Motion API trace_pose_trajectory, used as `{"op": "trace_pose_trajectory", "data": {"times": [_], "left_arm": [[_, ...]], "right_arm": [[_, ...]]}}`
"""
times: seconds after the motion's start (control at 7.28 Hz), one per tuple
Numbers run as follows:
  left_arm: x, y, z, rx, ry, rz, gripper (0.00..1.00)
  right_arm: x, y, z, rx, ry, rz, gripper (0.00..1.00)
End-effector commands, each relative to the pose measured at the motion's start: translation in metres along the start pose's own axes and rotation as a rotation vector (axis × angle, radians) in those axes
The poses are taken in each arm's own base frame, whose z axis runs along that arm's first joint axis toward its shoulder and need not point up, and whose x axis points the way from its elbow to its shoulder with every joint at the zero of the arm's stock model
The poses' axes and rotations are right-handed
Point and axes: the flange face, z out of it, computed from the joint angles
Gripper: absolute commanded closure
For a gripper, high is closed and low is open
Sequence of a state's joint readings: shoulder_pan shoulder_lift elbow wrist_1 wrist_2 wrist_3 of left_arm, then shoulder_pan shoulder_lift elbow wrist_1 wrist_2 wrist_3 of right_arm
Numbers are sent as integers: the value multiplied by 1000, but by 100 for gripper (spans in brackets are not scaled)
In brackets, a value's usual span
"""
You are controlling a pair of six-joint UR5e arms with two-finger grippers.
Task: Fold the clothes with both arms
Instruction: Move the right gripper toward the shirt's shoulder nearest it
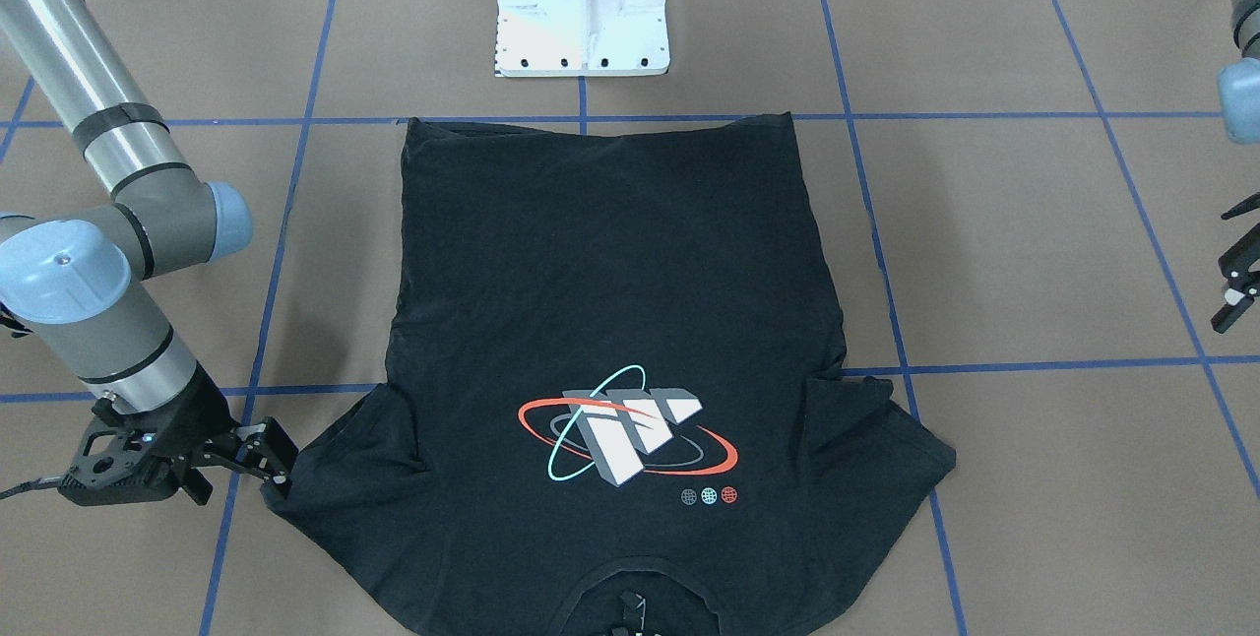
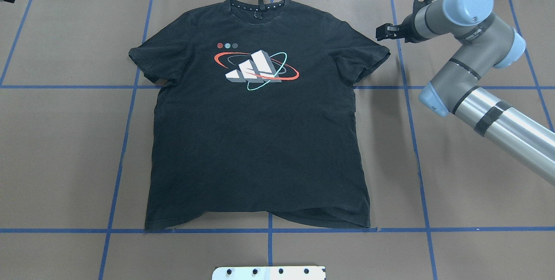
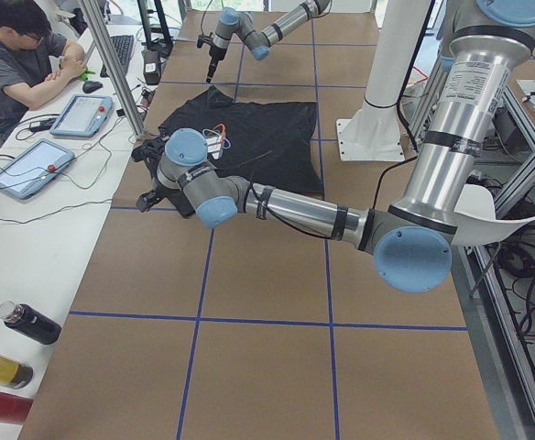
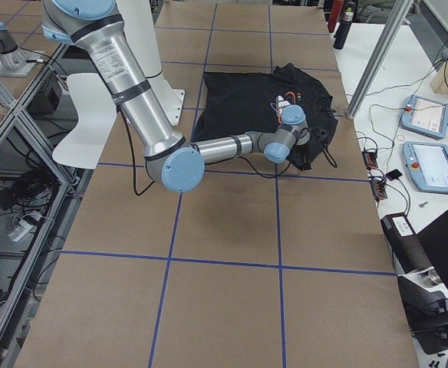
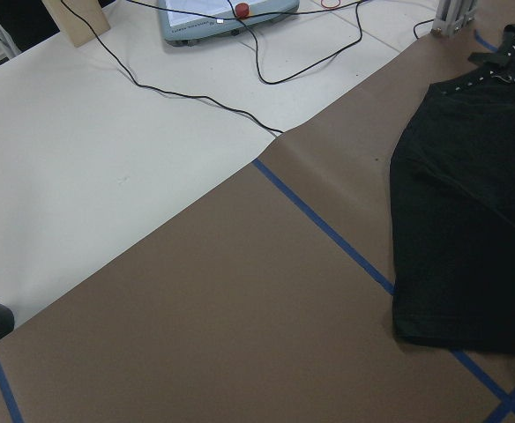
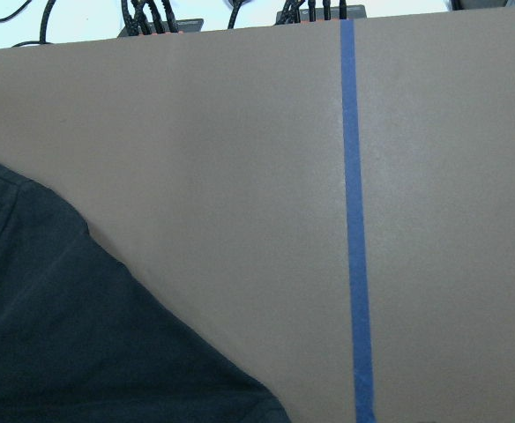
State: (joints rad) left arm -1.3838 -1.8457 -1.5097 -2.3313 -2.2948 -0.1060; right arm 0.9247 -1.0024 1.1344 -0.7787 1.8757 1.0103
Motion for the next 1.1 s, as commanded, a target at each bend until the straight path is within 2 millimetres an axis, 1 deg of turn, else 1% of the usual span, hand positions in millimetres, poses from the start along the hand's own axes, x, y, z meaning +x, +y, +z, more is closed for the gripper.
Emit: {"op": "trace_pose_trajectory", "data": {"times": [0.0, 0.14, 0.27, 0.41, 0.55, 0.69, 0.82, 0.96], "left_arm": [[0, 1, 0, 0, 0, 0, 0], [0, 1, 1, -2, 1, 0, 0], [0, 2, 1, -3, 1, -1, 0], [0, 2, 1, -3, 1, -1, 0], [-1, 3, 1, -4, 0, -3, 0], [0, 3, 1, -4, 1, -2, 0], [-1, 4, 1, -4, 0, -3, 0], [0, 4, 1, -4, 1, -2, 0]], "right_arm": [[-16, 12, 18, 9, 17, -3, 20], [-16, 15, 21, 9, 23, -4, 27], [-14, 18, 25, 7, 24, -6, 32], [-7, 23, 29, 10, 14, -10, 34], [-4, 24, 31, 18, 12, -12, 42], [-4, 24, 31, 18, 12, -10, 68], [-5, 23, 30, 18, 9, -12, 91], [-7, 22, 27, 22, 4, -13, 100]]}}
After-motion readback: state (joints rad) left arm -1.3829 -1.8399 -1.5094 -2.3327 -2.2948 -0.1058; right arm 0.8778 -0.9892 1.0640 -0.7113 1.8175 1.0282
